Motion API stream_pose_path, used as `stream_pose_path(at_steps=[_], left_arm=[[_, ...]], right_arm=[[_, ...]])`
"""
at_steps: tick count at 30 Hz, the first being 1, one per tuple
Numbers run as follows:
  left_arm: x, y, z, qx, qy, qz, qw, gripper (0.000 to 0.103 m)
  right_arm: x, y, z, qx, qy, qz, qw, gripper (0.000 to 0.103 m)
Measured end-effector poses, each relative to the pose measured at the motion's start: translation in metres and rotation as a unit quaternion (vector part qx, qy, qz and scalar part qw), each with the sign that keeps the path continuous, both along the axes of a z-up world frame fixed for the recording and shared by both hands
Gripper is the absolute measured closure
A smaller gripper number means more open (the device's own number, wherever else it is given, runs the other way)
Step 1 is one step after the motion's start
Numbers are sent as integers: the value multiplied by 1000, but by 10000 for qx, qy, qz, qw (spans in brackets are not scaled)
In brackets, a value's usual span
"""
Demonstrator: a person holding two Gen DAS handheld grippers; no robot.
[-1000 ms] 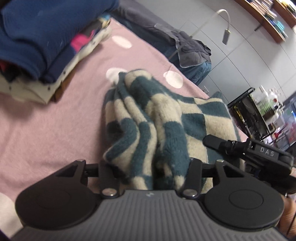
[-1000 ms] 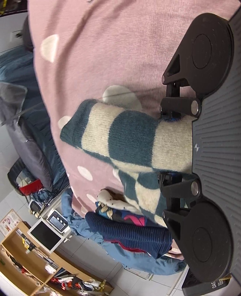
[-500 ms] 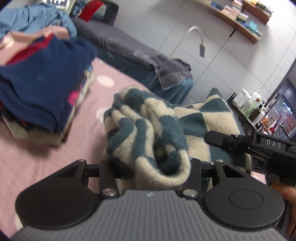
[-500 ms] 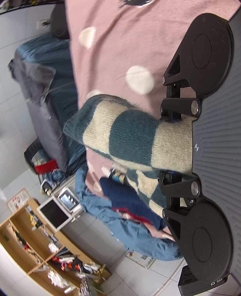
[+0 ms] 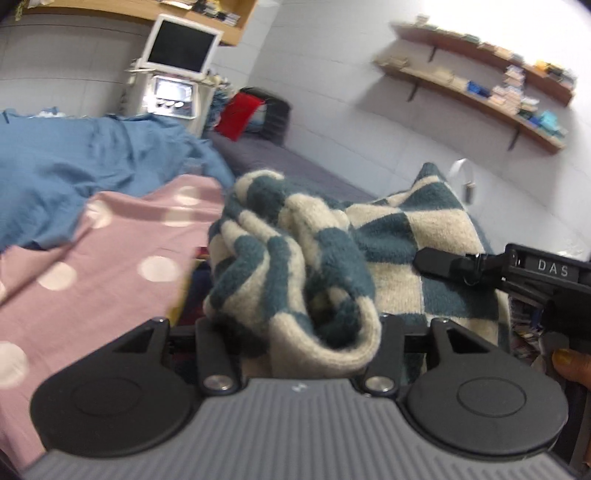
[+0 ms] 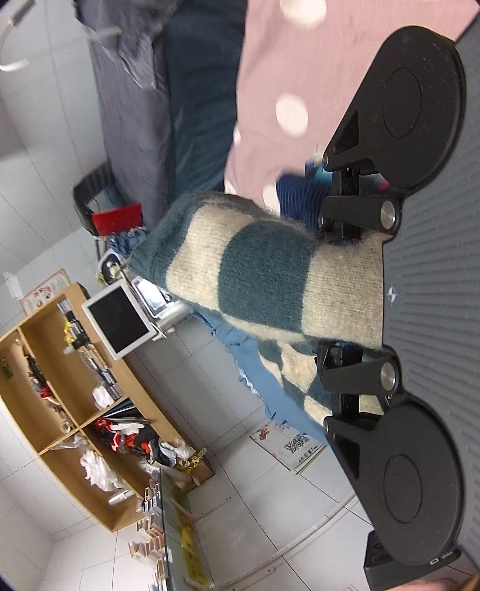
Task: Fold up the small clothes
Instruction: 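Lift the folded sweater with both grippers and carry it onto the clothes stack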
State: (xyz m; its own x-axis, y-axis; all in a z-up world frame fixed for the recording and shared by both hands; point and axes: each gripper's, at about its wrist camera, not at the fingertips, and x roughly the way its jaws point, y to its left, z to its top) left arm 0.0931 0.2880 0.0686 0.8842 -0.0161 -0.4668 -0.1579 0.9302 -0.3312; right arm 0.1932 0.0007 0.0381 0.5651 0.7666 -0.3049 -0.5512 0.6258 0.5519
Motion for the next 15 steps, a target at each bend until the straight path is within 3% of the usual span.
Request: stream_pose_path(at_steps=[4,7,12,15], left_arm=[[31,35,-40,-96,494,-49,9987,54],[32,44,-66,-209,538,-2,9983,46],[18,67,-99,-825,315,132,9960,17],[19,88,-119,-1324,251,189,9907,11]], right_arm=[[24,36,-39,-238,211,-198,9993,32],[30,39,-67,-235,490,-430,9976,31],[30,26,-93,169,863,-504,9948,2],[30,27,-95,225,795,-444,9956,0]])
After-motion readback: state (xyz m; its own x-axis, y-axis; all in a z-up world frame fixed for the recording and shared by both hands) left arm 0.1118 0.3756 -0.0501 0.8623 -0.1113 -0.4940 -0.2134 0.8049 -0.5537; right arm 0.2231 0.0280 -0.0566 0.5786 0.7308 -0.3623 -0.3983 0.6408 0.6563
